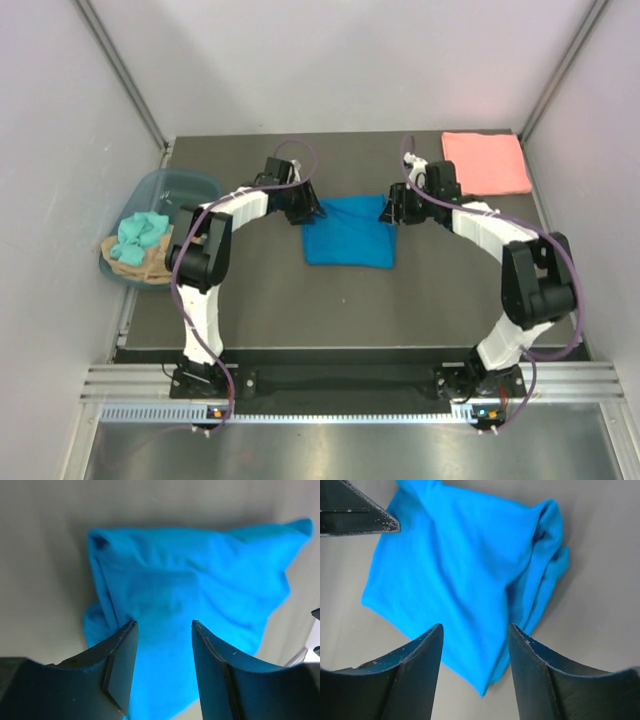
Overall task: Fold and stack the t-shirts
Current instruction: Fold the tshirt
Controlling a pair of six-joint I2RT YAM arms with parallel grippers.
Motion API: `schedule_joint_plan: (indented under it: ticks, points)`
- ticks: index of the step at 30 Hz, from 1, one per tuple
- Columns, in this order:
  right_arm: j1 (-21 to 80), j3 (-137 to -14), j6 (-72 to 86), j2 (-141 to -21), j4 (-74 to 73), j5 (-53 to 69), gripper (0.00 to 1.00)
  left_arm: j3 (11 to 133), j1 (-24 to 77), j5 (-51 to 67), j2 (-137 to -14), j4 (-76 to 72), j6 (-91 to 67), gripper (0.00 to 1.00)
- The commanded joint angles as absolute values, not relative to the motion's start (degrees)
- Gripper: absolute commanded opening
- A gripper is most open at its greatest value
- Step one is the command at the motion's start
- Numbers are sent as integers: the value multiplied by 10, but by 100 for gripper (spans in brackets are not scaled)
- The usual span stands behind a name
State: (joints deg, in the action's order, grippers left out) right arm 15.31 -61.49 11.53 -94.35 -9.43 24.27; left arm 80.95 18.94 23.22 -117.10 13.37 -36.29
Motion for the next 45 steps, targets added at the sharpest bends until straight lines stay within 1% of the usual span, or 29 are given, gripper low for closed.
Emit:
schedule_joint_plan:
  ticks: [1, 6, 12, 16, 20, 27, 29, 31, 32, 33, 35, 36, 38, 42, 45]
  points:
    - [149, -668, 84, -996, -76, 268, 55, 858, 175, 242, -1191, 104, -344, 52]
    - [145, -721, 81, -1071, -61, 279, 52, 902, 157, 254, -1229, 83, -342, 52]
    - [140, -744, 91, -1120, -30, 280, 43, 937, 152, 264, -1271, 76, -345, 52]
    - [134, -748, 108, -1138, -4, 287, 42, 952, 150, 269, -1298, 70, -350, 52]
    - [122, -747, 128, -1155, 46, 321, 42, 963, 149, 273, -1318, 63, -356, 52]
    - [98, -731, 179, -1175, 131, 367, 42, 956, 149, 266, -1319, 61, -361, 52]
    - [96, -736, 188, -1186, 134, 377, 41, 955, 150, 262, -1319, 62, -361, 52]
    - [96, -745, 192, -1194, 133, 381, 36, 955, 150, 258, -1320, 62, -359, 52]
    - [95, -747, 192, -1197, 134, 383, 32, 955, 149, 256, -1321, 64, -359, 52]
    - [94, -749, 195, -1198, 139, 384, 17, 956, 149, 247, -1322, 67, -358, 52]
    - [90, -746, 198, -1201, 143, 384, 4, 958, 150, 236, -1324, 70, -358, 53]
    - [87, -744, 201, -1199, 152, 383, 0, 961, 149, 222, -1327, 80, -358, 53]
    - [75, -722, 213, -1194, 174, 383, 0, 964, 149, 209, -1333, 85, -361, 53]
    - [48, -672, 285, -1187, 294, 406, 0, 963, 149, 189, -1342, 91, -366, 53]
    - [41, -671, 303, -1194, 317, 416, 0, 966, 149, 182, -1344, 94, -365, 53]
